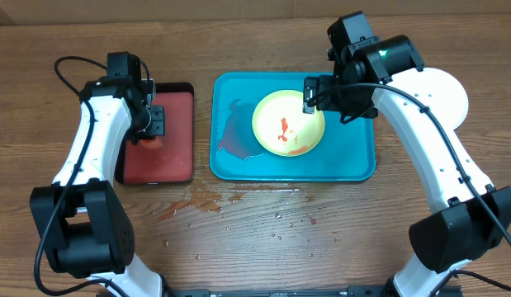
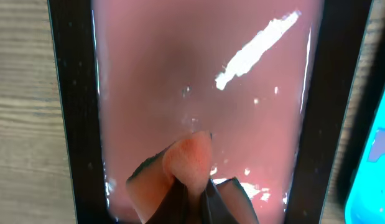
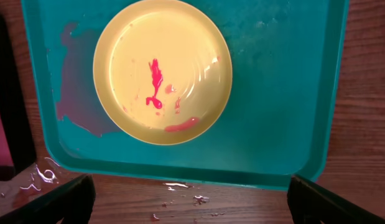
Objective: Clean dirty plates on tray and stack at the side
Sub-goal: 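Grasp the pink sponge in the dark tray with the left gripper, then carry the sponge with the left gripper onto the yellow plate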
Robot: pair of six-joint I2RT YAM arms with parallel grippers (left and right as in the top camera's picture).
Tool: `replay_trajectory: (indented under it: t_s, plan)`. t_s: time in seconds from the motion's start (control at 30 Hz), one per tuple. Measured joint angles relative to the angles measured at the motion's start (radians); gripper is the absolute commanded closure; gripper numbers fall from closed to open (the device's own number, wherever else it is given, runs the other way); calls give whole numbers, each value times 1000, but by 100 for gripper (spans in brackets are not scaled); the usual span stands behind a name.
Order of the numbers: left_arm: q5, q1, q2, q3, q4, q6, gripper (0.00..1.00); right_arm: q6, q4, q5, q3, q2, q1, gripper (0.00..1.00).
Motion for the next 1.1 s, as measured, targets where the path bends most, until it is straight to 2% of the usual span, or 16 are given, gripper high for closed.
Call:
replay_trajectory:
  t_s: [0.23,0.43,0.6,0.8,1.1]
  plan:
    - [0,0,-11,114,-119,-6,96,1,-5,0,0,0,0,0]
    - [0,0,-113,142,-41,-6,96,0,-4,0,0,0,0,0]
    - [0,0,-102,97,27,-7,96,1,-3,0,0,0,0,0]
    - [14,0,-46,52,8,-11,96,0,-2,0,0,0,0,0]
    - [19,1,-130,77,44,-18,96,0,1,2,0,0,0,0]
